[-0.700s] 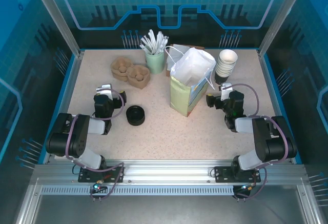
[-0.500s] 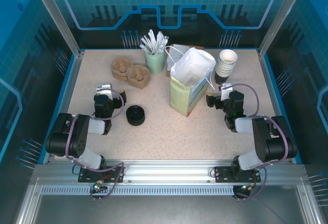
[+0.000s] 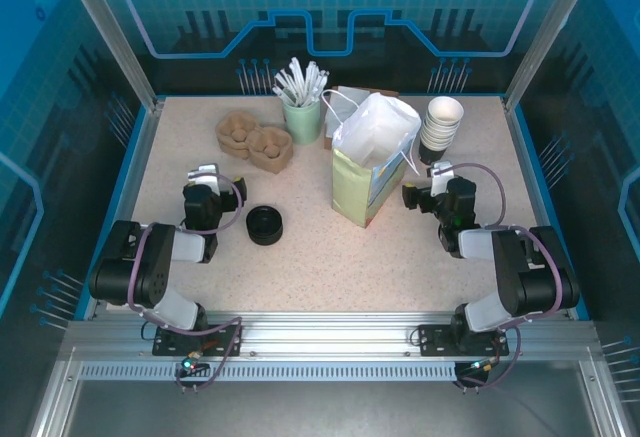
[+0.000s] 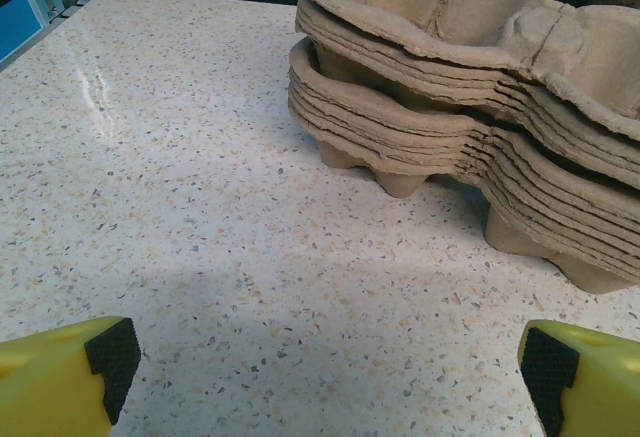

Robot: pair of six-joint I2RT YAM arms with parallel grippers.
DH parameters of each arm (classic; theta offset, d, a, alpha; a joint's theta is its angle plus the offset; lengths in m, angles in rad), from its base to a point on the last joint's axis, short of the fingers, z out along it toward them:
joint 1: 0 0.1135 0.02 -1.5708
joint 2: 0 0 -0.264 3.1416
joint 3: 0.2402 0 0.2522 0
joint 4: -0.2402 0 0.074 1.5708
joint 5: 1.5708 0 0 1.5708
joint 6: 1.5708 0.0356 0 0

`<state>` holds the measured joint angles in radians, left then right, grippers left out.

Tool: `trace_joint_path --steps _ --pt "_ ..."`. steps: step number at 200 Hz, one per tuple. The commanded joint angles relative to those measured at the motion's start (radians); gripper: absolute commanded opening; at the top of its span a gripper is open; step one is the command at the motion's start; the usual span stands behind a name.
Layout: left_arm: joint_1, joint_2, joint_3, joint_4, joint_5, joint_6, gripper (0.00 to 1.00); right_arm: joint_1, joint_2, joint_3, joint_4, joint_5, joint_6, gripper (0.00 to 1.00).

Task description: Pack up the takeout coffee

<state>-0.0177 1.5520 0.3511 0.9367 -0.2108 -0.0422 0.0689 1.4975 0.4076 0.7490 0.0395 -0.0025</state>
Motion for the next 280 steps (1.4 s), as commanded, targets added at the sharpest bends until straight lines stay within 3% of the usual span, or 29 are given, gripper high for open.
trace_joint_path --steps 1,30,48,77,98,130,161,198,243,280 --pt "-0.009 -0.075 0.005 -0.035 0.025 0.032 0.99 -0.007 -0.023 0.016 -0.002 -0.020 -0.024 1.00" --pt "-0.023 -0.280 0.036 -0.300 -0.047 0.000 0.99 0.003 -0.151 0.024 -0.139 0.064 0.006 1.00" --pt "-0.059 -0.416 0.088 -0.505 -0.179 -0.041 0.99 0.001 -0.221 0.071 -0.321 0.092 0.013 1.00" --pt "-0.094 -0.616 0.206 -0.807 -0.241 -0.124 0.99 -0.006 -0.350 0.076 -0.470 0.144 0.079 1.00" --pt "-0.099 -0.680 0.348 -1.080 -0.309 -0.243 0.99 -0.032 -0.431 0.176 -0.751 0.232 0.245 1.00" --pt "-0.099 -0.694 0.546 -1.371 -0.294 -0.316 0.99 -0.124 -0.463 0.413 -1.172 0.168 0.433 1.00" --pt "-0.099 -0.680 0.669 -1.541 -0.189 -0.401 0.99 -0.154 -0.394 0.665 -1.357 0.045 0.440 1.00" --pt "-0.099 -0.620 0.744 -1.631 -0.025 -0.417 0.99 -0.155 -0.174 0.974 -1.517 -0.008 0.470 0.98" --pt "-0.099 -0.541 0.791 -1.644 0.097 -0.376 0.99 -0.153 0.075 1.263 -1.631 0.016 0.486 0.87" --pt "-0.099 -0.475 0.829 -1.666 0.100 -0.369 0.99 -0.152 0.213 1.386 -1.651 0.080 0.492 0.81"
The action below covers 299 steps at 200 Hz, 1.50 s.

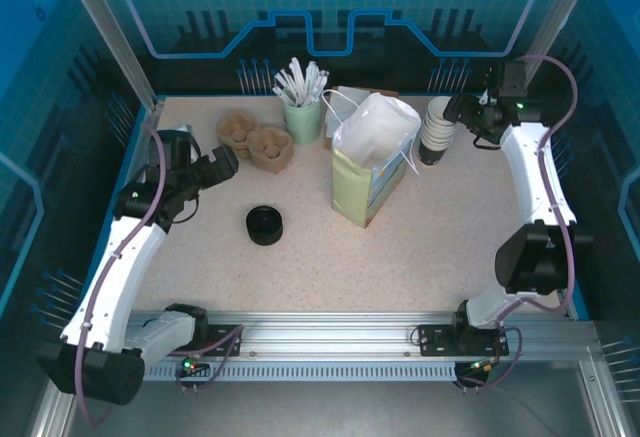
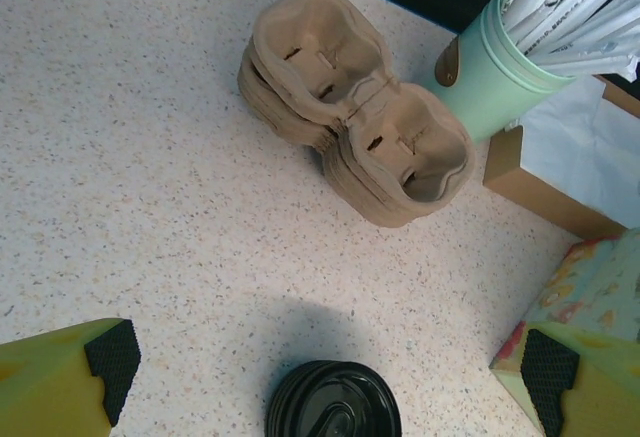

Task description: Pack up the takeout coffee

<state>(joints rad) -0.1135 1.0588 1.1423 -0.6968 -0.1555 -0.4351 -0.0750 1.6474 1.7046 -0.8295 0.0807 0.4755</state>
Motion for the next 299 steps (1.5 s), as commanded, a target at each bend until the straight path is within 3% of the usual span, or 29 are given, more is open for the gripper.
trace_joint_path --steps 1,67,117,193,240,299 --pt "-0.003 0.020 0.038 -0.032 0.046 0.025 0.99 -0.009 0.071 0.094 -0.075 0.038 0.012 0.80" --pt "-0.003 0.043 0.029 -0.028 0.033 0.036 0.99 -0.014 0.245 0.263 -0.117 0.028 -0.018 0.61" --pt "-0.004 0.053 0.023 -0.024 0.030 0.040 0.99 -0.013 0.337 0.370 -0.148 0.026 -0.051 0.37" --pt "-0.002 0.056 0.019 -0.036 0.014 0.037 0.99 -0.020 0.377 0.403 -0.151 0.039 -0.054 0.37" --pt "-0.002 0.053 0.016 -0.040 0.008 0.033 0.99 -0.020 0.394 0.405 -0.147 0.044 -0.061 0.31" --pt "-0.003 0.060 0.020 -0.047 0.015 0.027 0.99 -0.026 0.397 0.416 -0.148 0.032 -0.065 0.08"
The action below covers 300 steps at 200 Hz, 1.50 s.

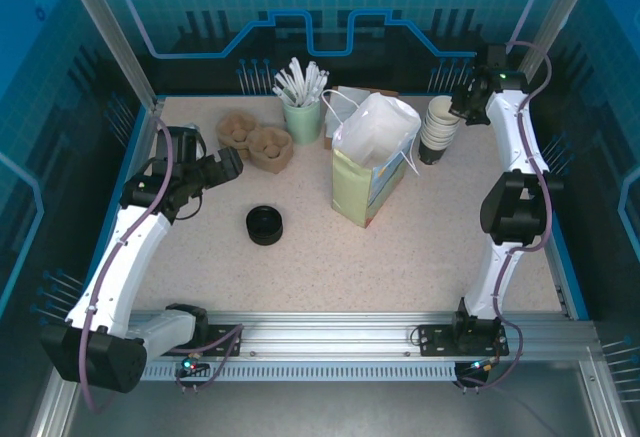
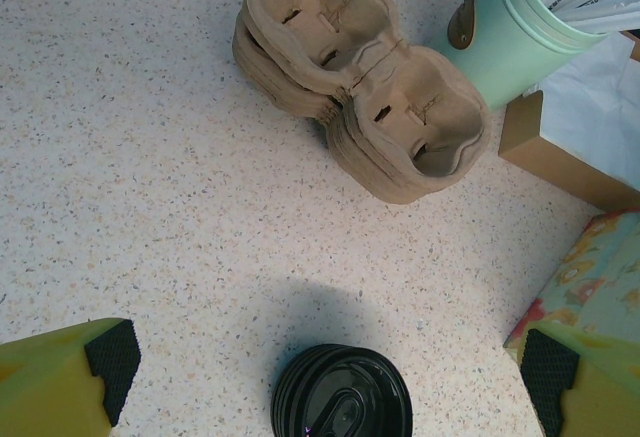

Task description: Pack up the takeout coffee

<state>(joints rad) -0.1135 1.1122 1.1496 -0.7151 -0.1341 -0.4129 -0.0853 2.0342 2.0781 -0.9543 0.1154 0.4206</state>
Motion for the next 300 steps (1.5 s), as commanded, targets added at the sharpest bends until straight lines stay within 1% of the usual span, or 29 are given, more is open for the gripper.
trace_joint_path --steps 1,11,59,130,151,167,203,227,246,278,300 --pt "-0.003 0.006 0.012 -0.028 -0.006 0.006 0.99 -0.015 0.010 0.044 -0.024 -0.003 -0.010 0.08" --pt "-0.004 0.004 0.008 -0.025 -0.001 0.006 0.99 -0.016 0.009 0.049 -0.026 -0.006 -0.017 0.06" --pt "-0.003 0.011 0.009 -0.033 0.001 -0.003 0.99 -0.016 -0.018 0.090 -0.056 -0.029 -0.041 0.00" --pt "-0.004 0.007 0.045 -0.066 0.013 -0.010 0.99 -0.015 -0.118 0.196 -0.137 -0.074 -0.040 0.00" --pt "-0.004 0.001 0.066 -0.086 0.010 0.011 0.99 -0.015 -0.158 0.213 -0.147 -0.105 -0.036 0.00" --pt "-0.005 -0.007 0.080 -0.108 -0.012 0.035 0.99 -0.016 -0.187 0.232 -0.164 -0.133 -0.029 0.00" --pt "-0.006 -0.038 0.090 -0.132 -0.001 0.048 0.99 -0.016 -0.265 0.245 -0.218 -0.138 -0.029 0.00" --pt "-0.015 -0.059 0.074 -0.135 0.028 0.046 0.99 -0.016 -0.340 0.217 -0.261 -0.143 -0.049 0.00" --pt "-0.024 -0.073 0.042 -0.121 0.053 0.038 0.99 -0.012 -0.418 0.168 -0.297 -0.118 -0.069 0.00" --pt "-0.039 -0.089 -0.030 -0.077 0.105 -0.004 0.99 -0.007 -0.586 -0.016 -0.306 -0.106 -0.104 0.00" --pt "-0.057 -0.093 -0.058 -0.056 0.125 -0.032 0.99 0.006 -0.695 -0.151 -0.307 -0.126 -0.131 0.00"
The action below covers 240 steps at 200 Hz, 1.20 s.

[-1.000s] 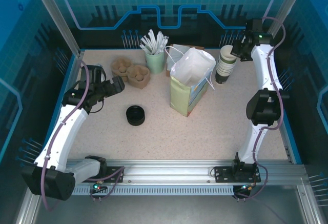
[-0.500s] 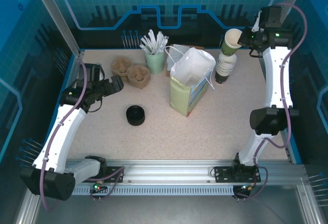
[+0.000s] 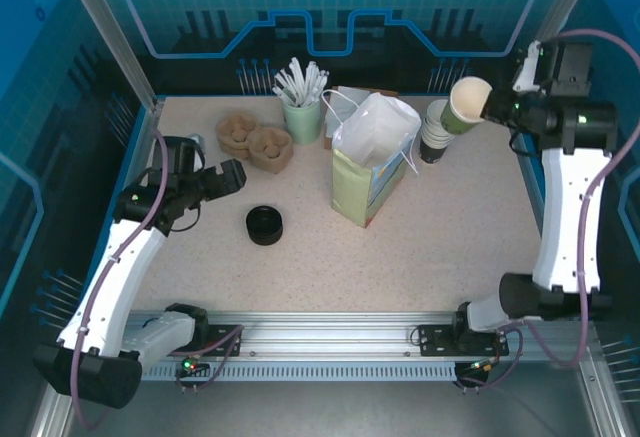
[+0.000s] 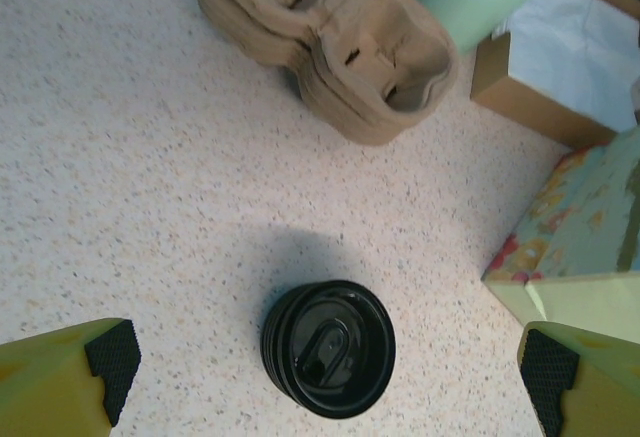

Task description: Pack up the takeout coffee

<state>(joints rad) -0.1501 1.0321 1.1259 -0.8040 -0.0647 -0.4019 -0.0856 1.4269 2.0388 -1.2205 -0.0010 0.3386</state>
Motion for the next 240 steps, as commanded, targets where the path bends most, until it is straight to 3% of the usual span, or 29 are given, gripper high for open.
trace_joint_path --steps 1,70,131,176,192,208,240 --pt "-0.022 -0.012 -0.035 0.035 0.056 -0.044 0.99 0.008 -0.092 -0.120 -0.040 -0.010 -0.050 0.00" --pt "-0.083 -0.012 -0.155 0.097 0.073 -0.122 0.98 0.171 -0.343 -0.567 -0.017 0.010 -0.069 0.00" --pt "-0.096 0.006 -0.235 0.159 0.101 -0.157 0.98 0.404 -0.510 -0.961 0.213 -0.034 0.077 0.00" --pt "-0.096 0.027 -0.295 0.192 0.118 -0.175 0.98 0.615 -0.535 -1.143 0.431 0.067 0.209 0.00" --pt "-0.098 0.043 -0.302 0.190 0.130 -0.179 0.95 0.665 -0.511 -1.154 0.499 0.051 0.254 0.00" --pt "-0.101 0.057 -0.305 0.184 0.125 -0.177 0.93 0.742 -0.481 -1.154 0.541 0.114 0.283 0.00" --pt "-0.121 0.090 -0.293 0.146 0.056 -0.152 0.87 0.807 -0.408 -1.205 0.623 0.113 0.314 0.02"
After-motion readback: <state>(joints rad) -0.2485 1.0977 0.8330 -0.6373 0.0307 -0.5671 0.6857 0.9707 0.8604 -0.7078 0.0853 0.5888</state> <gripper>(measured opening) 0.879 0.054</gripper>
